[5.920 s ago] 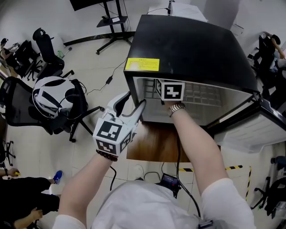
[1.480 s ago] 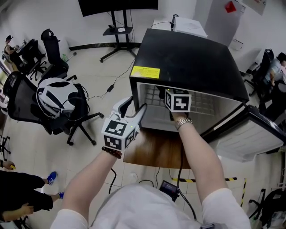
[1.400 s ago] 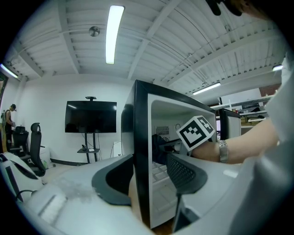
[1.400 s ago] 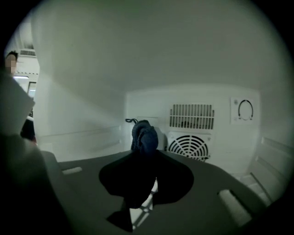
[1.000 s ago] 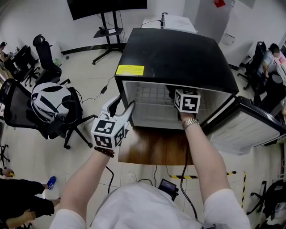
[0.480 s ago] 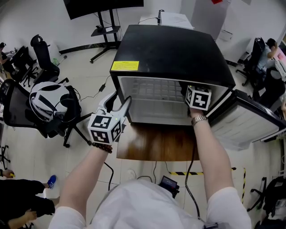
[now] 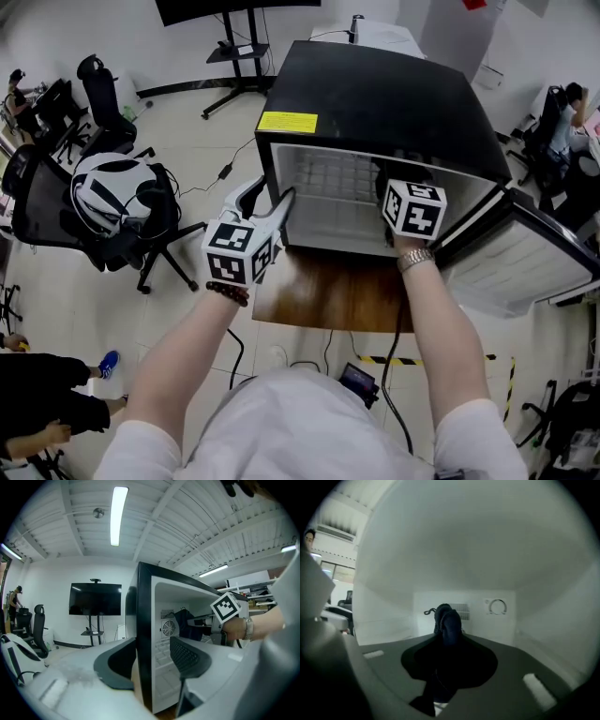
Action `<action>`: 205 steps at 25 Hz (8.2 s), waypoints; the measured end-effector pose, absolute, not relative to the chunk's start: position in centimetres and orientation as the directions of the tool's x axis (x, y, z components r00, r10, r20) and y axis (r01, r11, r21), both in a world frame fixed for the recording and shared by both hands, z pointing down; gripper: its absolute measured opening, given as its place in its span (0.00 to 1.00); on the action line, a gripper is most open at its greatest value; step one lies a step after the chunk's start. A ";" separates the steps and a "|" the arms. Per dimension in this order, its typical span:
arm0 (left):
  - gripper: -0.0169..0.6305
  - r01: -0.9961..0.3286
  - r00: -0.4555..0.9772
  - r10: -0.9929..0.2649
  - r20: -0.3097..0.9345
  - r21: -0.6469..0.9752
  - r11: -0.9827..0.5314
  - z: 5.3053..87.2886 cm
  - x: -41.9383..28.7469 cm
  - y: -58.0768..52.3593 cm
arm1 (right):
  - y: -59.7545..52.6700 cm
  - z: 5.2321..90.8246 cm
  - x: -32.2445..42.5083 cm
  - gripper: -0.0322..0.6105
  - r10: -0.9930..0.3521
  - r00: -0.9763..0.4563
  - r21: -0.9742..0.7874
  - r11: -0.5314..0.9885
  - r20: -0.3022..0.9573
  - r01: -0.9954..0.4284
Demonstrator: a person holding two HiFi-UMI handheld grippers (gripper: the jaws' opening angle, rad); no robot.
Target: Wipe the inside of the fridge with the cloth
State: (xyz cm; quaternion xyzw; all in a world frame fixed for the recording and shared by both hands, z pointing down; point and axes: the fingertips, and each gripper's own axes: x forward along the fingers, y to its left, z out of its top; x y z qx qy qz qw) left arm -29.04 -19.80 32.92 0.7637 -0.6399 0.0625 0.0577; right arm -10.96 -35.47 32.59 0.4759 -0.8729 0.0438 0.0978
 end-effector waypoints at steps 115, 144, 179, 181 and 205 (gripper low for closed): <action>0.35 -0.423 0.887 -0.443 0.129 -0.161 -0.892 31.5 -4.4 -15.1 | -14.2 29.5 -7.6 0.31 -0.241 -0.940 -0.251 0.920 0.243 -0.301; 0.22 -0.865 0.454 -0.874 0.175 -0.150 -0.479 33.0 -3.7 -33.3 | -16.8 30.2 3.4 0.13 -0.581 -0.783 0.070 0.811 0.222 -0.581; 0.18 -0.749 0.447 -0.857 0.258 -0.415 -0.516 33.5 0.8 -41.9 | -16.3 32.5 6.2 0.12 -0.500 -0.833 0.047 0.862 0.237 -0.504; 0.18 -0.734 0.463 -0.851 0.249 -0.430 -0.526 33.1 1.1 -41.5 | -16.1 32.4 6.3 0.12 -0.500 -0.833 0.049 0.862 0.235 -0.504; 0.18 -0.624 0.568 -0.774 0.281 -0.467 -0.627 33.9 3.7 -33.0 | -13.2 31.4 4.8 0.12 -0.475 -0.855 0.064 0.879 0.209 -0.473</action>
